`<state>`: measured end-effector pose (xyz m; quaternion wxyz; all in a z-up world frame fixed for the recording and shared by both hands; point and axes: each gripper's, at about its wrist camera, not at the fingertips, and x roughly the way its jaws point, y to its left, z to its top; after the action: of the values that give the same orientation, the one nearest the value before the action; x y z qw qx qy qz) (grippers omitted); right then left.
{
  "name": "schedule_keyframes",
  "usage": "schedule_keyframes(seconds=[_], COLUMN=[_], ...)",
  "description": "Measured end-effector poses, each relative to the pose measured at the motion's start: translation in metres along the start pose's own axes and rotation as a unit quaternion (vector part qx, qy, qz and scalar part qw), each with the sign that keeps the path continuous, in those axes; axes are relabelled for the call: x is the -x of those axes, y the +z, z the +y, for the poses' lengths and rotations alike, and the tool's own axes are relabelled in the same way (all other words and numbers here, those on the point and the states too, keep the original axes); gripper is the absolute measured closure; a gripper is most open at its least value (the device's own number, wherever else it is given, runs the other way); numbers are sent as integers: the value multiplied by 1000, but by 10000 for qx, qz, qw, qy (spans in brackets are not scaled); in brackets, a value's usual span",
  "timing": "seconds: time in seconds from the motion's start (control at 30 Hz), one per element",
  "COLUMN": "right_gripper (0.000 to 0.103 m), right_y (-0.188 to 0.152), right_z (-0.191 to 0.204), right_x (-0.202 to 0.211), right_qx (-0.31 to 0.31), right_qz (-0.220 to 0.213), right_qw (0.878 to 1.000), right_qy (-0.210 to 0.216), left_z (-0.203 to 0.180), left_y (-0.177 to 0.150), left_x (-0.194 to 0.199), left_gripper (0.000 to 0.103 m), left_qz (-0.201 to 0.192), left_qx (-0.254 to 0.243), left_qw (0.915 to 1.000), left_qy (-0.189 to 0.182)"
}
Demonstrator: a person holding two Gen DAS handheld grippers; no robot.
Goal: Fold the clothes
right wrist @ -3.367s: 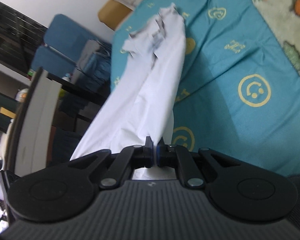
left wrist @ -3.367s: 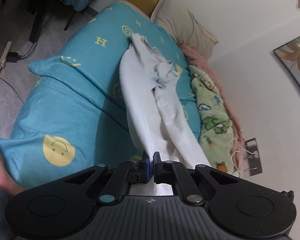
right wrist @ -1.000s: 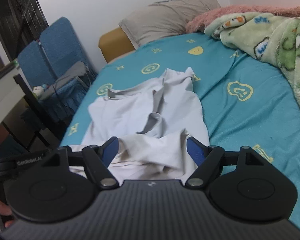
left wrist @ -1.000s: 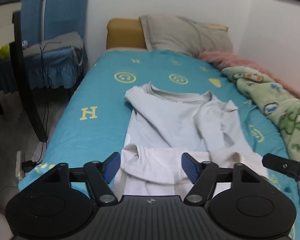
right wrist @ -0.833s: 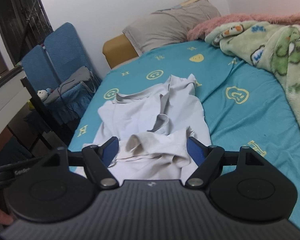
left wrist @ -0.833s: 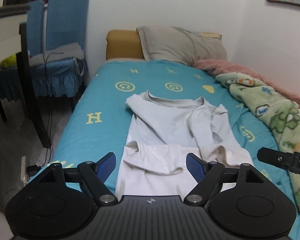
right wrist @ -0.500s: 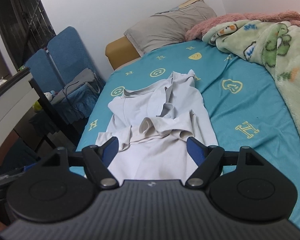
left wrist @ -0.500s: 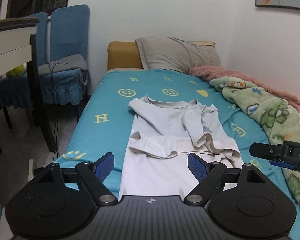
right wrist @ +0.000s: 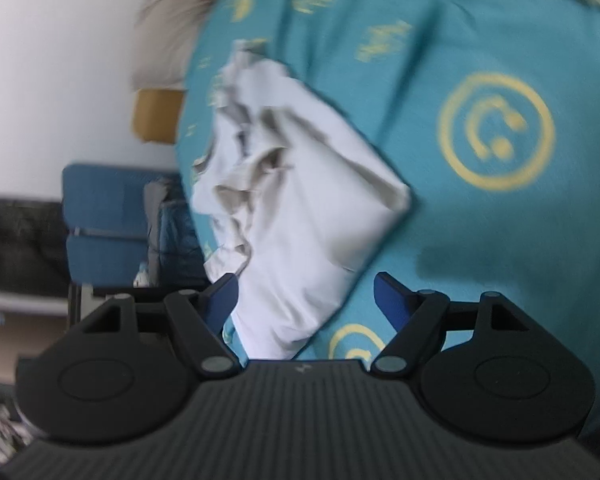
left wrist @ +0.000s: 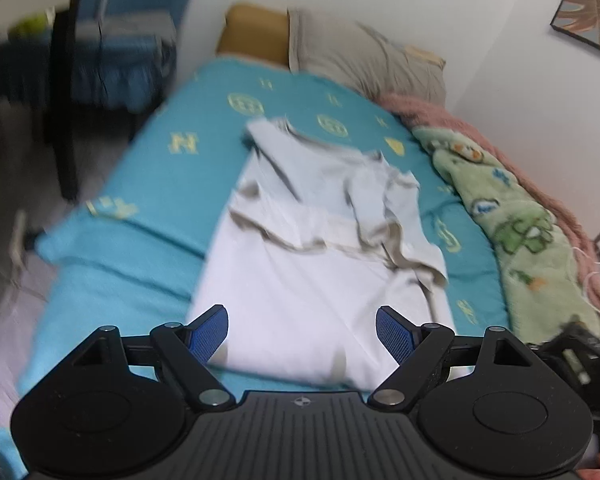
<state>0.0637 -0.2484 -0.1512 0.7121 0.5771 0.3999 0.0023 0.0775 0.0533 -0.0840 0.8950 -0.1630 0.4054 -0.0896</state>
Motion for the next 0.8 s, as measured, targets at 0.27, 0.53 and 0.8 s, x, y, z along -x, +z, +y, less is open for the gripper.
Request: schedule_keyframes(seconds=[0.27, 0.53, 0.8], right_gripper=[44, 88, 91], right_y=[7, 14, 17], right_z=[-18, -8, 12], right_x=[-25, -30, -10], right_qx=[-622, -346, -15], right_qz=[-431, -840, -1231], right_qw=[9967, 9951, 9922], right_qy=[-277, -384, 200], left_z=[8, 10, 30], left_y=[-13, -19, -19], left_x=[-35, -97, -113], left_gripper=[20, 20, 24], left_qz=[841, 1684, 1335], left_qx=[829, 1846, 2356], left_qw=[9894, 9536, 9500], left_qy=[-843, -1682, -1552])
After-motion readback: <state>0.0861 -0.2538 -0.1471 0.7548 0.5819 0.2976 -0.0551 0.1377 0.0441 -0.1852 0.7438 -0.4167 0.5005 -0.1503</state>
